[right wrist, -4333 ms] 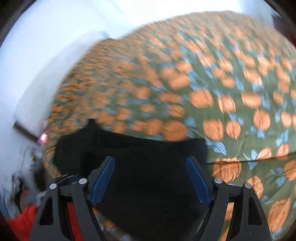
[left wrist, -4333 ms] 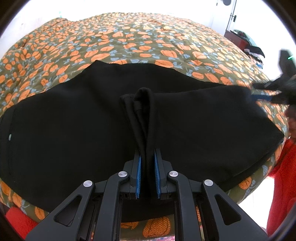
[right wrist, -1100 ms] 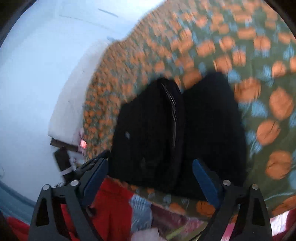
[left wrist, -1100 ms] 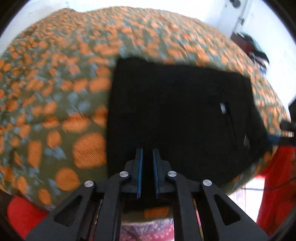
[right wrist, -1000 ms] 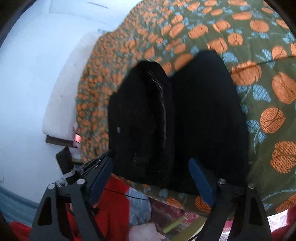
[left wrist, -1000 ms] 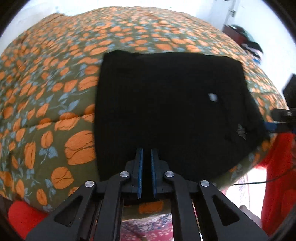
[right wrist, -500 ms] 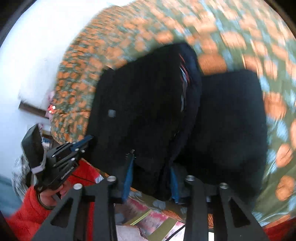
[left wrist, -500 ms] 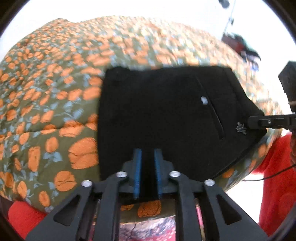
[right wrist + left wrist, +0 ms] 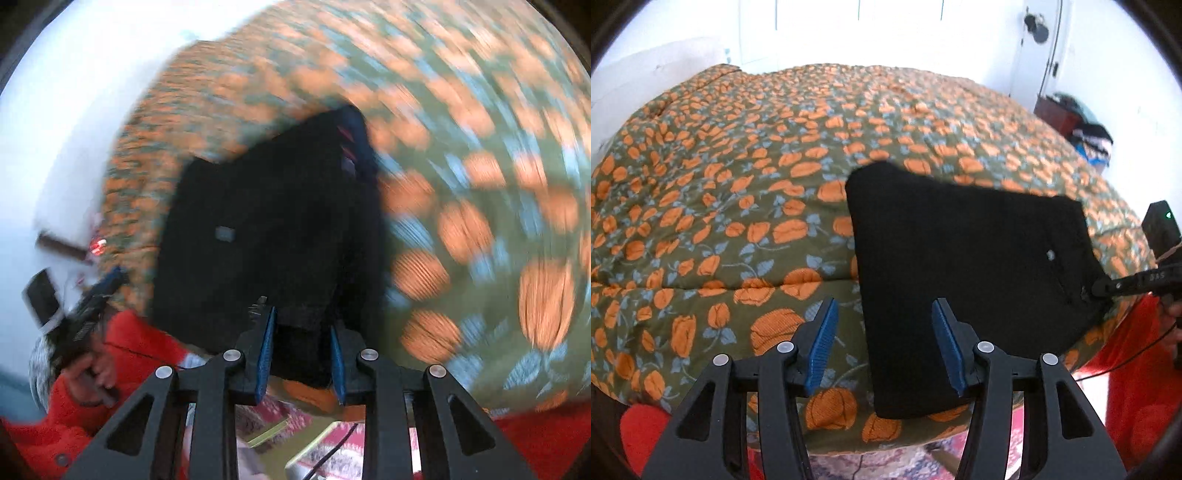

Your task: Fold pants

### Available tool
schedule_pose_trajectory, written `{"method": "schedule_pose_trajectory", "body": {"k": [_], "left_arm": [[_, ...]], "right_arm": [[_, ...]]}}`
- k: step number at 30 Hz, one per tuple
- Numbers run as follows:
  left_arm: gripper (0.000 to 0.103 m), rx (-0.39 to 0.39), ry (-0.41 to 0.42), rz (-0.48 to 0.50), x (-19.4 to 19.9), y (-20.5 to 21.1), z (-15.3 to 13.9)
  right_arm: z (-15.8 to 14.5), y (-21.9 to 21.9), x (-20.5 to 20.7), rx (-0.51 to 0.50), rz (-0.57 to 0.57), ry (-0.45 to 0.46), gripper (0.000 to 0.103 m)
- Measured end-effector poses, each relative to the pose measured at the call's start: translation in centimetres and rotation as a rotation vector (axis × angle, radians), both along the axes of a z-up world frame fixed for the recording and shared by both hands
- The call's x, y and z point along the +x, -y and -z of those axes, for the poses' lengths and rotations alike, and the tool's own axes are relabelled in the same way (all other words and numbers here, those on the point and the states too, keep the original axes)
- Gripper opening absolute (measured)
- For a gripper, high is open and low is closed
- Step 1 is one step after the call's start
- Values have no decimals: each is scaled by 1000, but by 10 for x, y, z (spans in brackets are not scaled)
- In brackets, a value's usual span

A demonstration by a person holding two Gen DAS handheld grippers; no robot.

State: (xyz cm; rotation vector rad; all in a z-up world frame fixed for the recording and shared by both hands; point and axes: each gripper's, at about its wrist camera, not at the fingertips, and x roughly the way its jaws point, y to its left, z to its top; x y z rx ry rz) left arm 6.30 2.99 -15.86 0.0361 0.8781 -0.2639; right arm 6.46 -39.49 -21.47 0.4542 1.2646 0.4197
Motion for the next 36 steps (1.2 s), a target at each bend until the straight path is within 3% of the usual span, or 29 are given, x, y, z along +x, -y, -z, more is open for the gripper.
{"method": "schedule_pose_trajectory", "body": {"k": [2,4,6,8,10,12,15,18,19,21,27,36], "left_arm": [[55,20,1,1,0,3,2],[55,27,-2,8,1,5,4],[55,51,-8,24,1,12,9],[55,82,-17,39,1,19,15],[55,123,-35,47,2,26,22],[55,151,-39,50,1,30,24],[55,174,-41,50,0,33,24],[55,178,-45,51,-1,34,25],[55,187,-44,49,-1,35,25],[55,199,-44,54,-2,36,27],[55,191,-59,48,1,36,28],[55,181,-72,43,2,36,31]], "right_arm": [[9,11,-2,59,59,-22,38],[-7,9,2,6,42,-4,43],[-39,-2,10,-132,-10,80,43],[-73,-14,22,-200,-48,170,43],[-103,-25,35,-179,-81,265,43],[-113,-37,47,-154,-107,319,43],[-92,-59,69,-146,-140,345,43],[-30,-59,83,-244,-108,190,40],[-17,-57,81,-243,-80,191,39],[-23,-57,76,-254,-68,240,39],[-43,-64,58,-355,-125,272,39],[-62,-73,-6,-299,-189,336,39]]}}
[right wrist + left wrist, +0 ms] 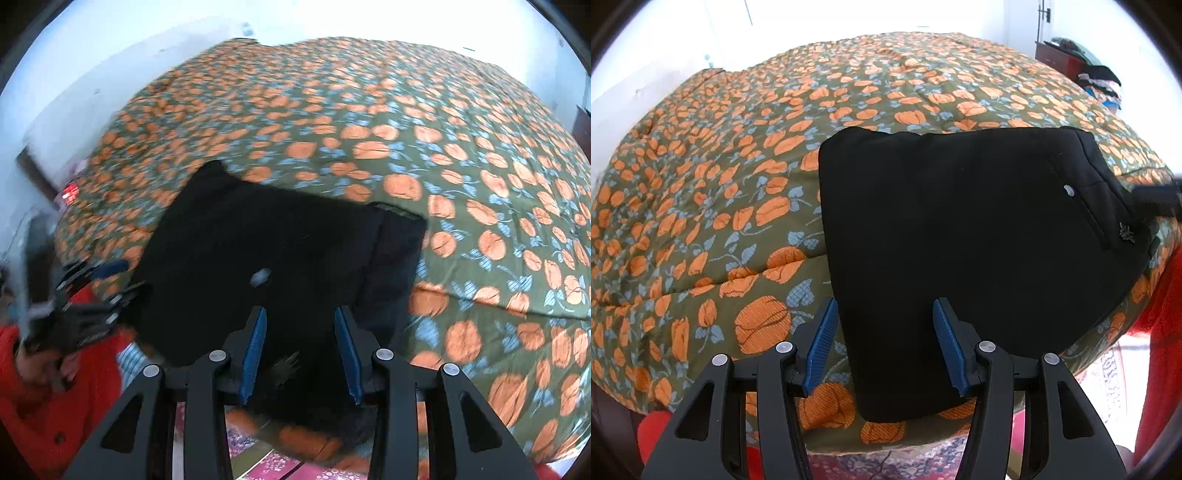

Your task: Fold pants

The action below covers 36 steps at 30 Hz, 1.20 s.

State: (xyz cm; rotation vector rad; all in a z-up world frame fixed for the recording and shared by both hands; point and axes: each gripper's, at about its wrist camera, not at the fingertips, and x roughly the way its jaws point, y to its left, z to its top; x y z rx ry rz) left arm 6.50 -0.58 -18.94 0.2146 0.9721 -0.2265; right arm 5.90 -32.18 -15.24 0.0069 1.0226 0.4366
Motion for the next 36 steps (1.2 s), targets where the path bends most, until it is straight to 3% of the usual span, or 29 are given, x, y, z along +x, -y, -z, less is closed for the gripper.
{"method": "schedule_pose_trajectory", "body": {"k": [5,13,15,17,19,23,25,27,29,31,32,33,36], "left_arm": [[57,-16,-25,3,-1,0,4],[66,-82,-60,-7,-2,-16,-3],[74,-136,-72,-42,3,-34,-5],[76,-225,-121,-77,14,-53,-1],[76,-317,-189,-110,29,-66,9],[77,-501,-339,-106,54,-72,35],[81,-537,-385,-72,60,-64,43],[90,-528,-407,-47,66,-53,50],[91,-524,-412,-43,69,-45,52],[63,-544,-400,-26,66,-39,47],[46,-533,-392,-22,63,-35,41],[30,-508,-373,-18,62,-31,35],[21,-447,-314,9,56,-19,7]], "right_arm": [[30,-5,-38,-62,-58,-43,40],[31,5,-47,9,-59,-136,40],[26,16,-53,45,-55,-173,40],[19,37,-60,100,-4,-144,53],[17,61,-55,168,74,-134,59],[35,91,-20,340,155,-185,59],[54,91,0,405,176,-260,59],[69,87,13,402,184,-301,61],[88,79,27,389,173,-358,65],[92,75,31,399,162,-383,61],[88,69,31,381,136,-380,50],[83,65,31,355,114,-364,47],[61,52,22,292,61,-303,36]]}}
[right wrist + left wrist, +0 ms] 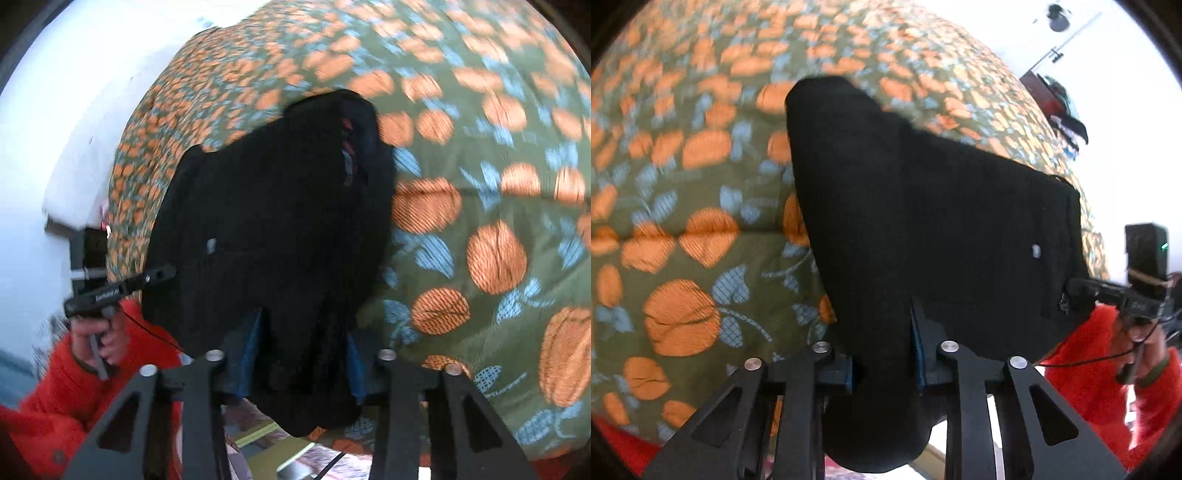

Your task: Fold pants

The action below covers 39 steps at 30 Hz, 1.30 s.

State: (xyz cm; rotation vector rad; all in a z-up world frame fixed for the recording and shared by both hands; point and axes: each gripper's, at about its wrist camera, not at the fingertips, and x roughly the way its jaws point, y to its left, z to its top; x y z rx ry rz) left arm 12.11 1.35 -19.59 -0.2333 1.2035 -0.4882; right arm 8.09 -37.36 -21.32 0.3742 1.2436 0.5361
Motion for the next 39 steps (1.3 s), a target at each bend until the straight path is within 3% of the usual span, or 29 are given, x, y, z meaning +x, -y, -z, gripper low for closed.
{"method": "schedule_pose_trajectory", "body": {"k": [4,8,11,14,16,18,21,23,24,25,26,27,28,29,30,31,32,35,39], "left_arm": [[21,-74,112,20,3,6,-53],[21,-66,243,-10,34,2,-102],[21,-57,335,-44,78,-10,-133],[21,-14,398,-72,119,-17,-145],[22,36,413,-81,141,-17,-136],[31,99,385,-80,164,-6,-110],[41,266,247,-66,190,16,-34],[41,384,213,-74,183,19,-5],[45,390,236,-81,171,16,0],[49,368,260,-83,159,12,-2],[66,352,285,-92,145,7,-7],[87,359,311,-114,132,3,-14],[94,390,350,-150,114,0,-23],[100,408,384,-173,104,1,-34],[100,420,427,-195,92,0,-40],[100,437,457,-213,79,2,-46],[100,463,453,-221,70,4,-51],[100,517,390,-268,50,6,-59],[100,497,345,-267,17,12,-75]], "right_arm": [[-44,-18,-2,24,-45,90,29],[-89,-35,15,56,-73,190,29],[-121,-43,50,79,-64,284,29],[-138,-46,103,95,-43,349,29],[-135,-46,140,87,-30,362,29],[-119,-42,172,66,-13,342,30],[-75,-29,214,1,60,238,36],[-29,-16,235,-157,135,121,37],[-10,-7,237,-244,156,79,37],[-3,0,235,-262,169,76,46],[-5,10,229,-233,191,92,61],[-12,19,217,-229,225,114,63],[-20,24,206,-257,244,136,65],[-28,26,193,-290,247,160,76],[-37,25,178,-325,244,185,84],[-45,21,162,-353,245,206,98],[-55,14,142,-385,242,231,103],[-74,-15,92,-438,213,246,103],[-87,-50,34,-502,216,289,103]]}}
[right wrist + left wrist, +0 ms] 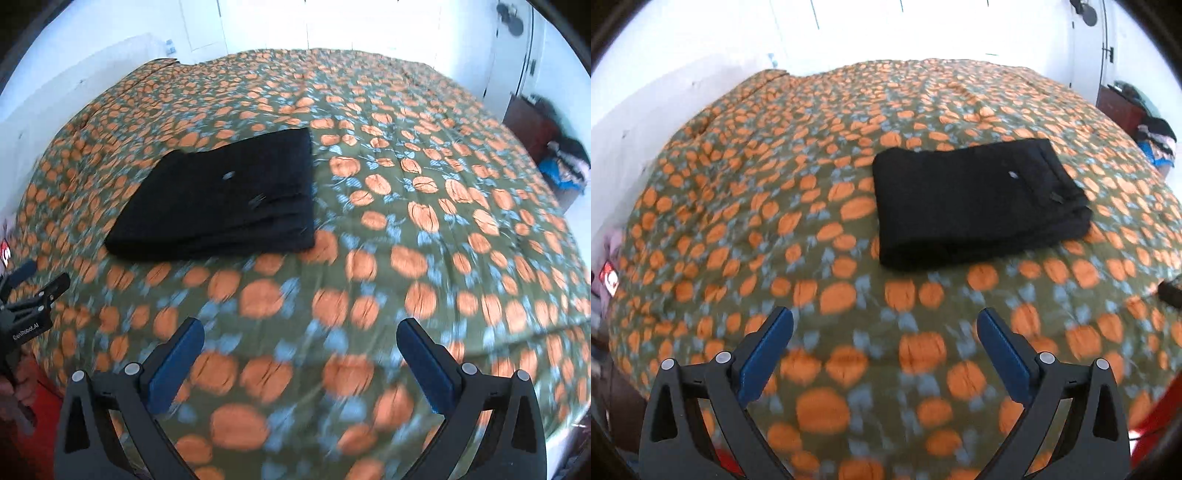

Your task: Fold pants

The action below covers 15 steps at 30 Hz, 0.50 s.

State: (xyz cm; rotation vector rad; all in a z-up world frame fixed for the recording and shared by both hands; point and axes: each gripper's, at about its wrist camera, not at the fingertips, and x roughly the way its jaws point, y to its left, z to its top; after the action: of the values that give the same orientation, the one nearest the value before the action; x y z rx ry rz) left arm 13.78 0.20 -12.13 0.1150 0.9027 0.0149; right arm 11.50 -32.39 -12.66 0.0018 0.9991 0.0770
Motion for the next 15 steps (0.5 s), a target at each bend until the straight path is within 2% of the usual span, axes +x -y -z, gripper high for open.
{"method": "schedule_pose_trajectory", "body": {"k": [4,7,15], "left_arm": [[100,-49,-23,1,-26,-1,-10],[100,-60,-6,14,-42,0,-19],[100,-85,32,33,-65,1,-38]], "right_arm": [[-7,-30,-40,-26,-34,26,103],[-17,-46,-61,-78,-66,51,103],[-43,-50,-81,-100,-28,95,103]]}}
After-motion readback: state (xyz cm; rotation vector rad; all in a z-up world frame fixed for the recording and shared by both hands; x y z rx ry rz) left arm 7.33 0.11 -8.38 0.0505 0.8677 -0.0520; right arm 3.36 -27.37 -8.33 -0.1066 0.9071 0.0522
